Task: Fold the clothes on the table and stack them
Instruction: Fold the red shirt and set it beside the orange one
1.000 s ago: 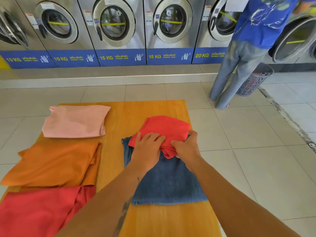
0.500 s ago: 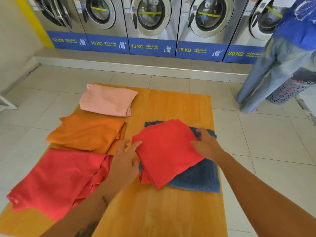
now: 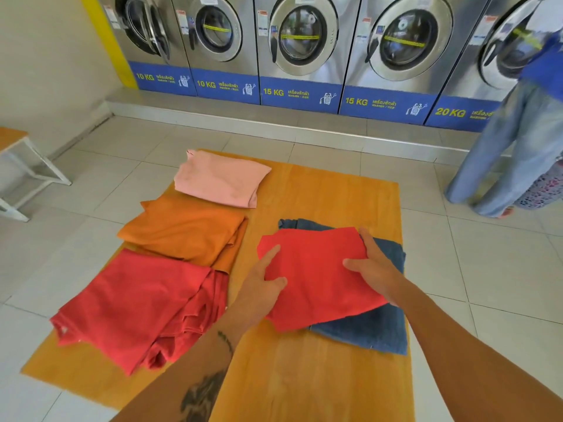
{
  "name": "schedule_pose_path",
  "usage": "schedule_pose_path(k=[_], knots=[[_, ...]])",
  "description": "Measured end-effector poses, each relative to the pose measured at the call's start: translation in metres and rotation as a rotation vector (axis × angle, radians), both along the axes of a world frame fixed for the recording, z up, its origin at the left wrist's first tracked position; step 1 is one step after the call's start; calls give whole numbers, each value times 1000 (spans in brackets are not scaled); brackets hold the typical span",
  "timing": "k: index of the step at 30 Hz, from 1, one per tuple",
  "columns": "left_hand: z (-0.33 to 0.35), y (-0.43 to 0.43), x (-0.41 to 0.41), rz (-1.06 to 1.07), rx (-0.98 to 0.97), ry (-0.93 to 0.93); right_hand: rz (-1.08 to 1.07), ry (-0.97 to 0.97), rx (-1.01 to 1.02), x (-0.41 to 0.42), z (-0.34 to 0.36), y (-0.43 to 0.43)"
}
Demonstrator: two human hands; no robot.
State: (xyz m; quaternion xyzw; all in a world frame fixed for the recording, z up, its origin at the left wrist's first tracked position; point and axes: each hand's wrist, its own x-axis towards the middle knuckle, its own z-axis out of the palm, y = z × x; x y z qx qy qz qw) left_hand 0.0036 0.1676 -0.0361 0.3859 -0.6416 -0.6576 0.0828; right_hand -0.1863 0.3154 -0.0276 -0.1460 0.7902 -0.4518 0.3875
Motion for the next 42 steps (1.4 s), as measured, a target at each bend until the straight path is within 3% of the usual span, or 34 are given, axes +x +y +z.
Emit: schedule_pose_path(k=[7, 15, 22, 26, 33, 39, 42], knots=[[-2, -17, 13, -56, 176, -17, 84, 164, -75, 35, 9, 20], [26, -38, 54, -91, 233, -10, -77, 194, -67, 83, 20, 7], [47, -114, 145, -197, 71, 30, -165, 133, -142, 175, 34, -53], [52, -174, 213, -200, -120, 23, -158, 134, -219, 249, 23, -113], [-5, -237, 299, -139, -371, -293, 25, 47, -52, 351, -34, -183], [-27, -244, 312, -130, -371, -281, 83, 85, 35, 356, -33, -184], [-23, -243, 304, -103, -499, -272, 68, 25, 58, 344, -28, -179]])
